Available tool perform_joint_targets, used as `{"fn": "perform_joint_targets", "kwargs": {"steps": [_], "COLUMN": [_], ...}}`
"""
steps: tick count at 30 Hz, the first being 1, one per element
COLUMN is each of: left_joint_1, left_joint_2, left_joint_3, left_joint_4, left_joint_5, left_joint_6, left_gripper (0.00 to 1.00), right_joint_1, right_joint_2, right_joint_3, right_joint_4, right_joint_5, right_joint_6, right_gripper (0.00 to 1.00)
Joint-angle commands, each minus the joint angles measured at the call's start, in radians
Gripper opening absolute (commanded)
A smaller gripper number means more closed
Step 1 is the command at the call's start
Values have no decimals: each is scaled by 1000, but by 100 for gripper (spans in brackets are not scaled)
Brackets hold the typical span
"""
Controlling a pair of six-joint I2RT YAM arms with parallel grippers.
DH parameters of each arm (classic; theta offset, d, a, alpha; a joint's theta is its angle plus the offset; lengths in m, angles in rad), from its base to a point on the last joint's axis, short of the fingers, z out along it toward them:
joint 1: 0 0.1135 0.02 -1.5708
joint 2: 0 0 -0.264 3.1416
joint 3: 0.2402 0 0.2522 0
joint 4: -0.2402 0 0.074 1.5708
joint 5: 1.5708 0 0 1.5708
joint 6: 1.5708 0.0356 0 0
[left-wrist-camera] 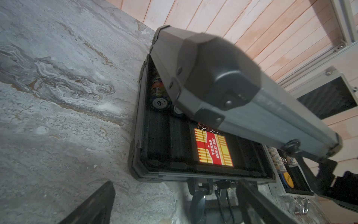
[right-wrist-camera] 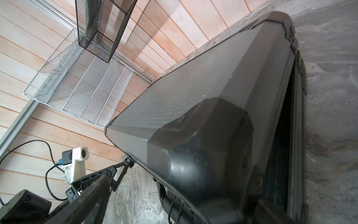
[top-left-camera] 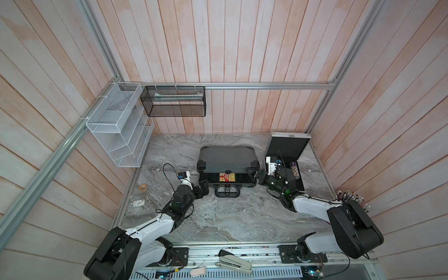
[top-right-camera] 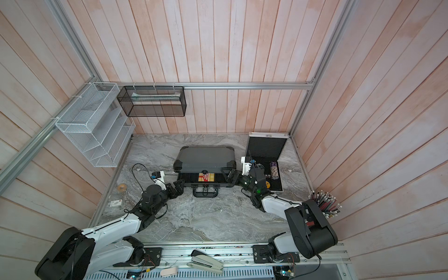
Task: Open the poker set cases
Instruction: Open the case lid on the poker set case.
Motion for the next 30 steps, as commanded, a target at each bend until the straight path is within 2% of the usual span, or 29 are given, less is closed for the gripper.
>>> {"fn": "perform_joint_targets", "kwargs": {"steps": [1, 17, 26, 30], "left_joint_1": [8, 115, 155, 173], "left_joint_2": [22, 168, 290, 342], "left_joint_3": [35, 123, 222, 284], "left_joint_4": [-24, -59, -71, -133], "left_joint_5": [-5, 106, 184, 183], "left_joint_6": [-16, -9, 33, 61], "left_gripper": [100, 96, 89, 83], "right_joint_1": [14, 15, 14, 14], "right_joint_2": [-27, -29, -12, -2], "right_joint_3": [57, 156, 216, 243], "right_joint_4": [16, -71, -104, -118], "right_joint_5": [-36, -16, -11, -7], "right_joint_6": [-46, -120, -153, -168], "right_gripper": [98, 98, 98, 98]}}
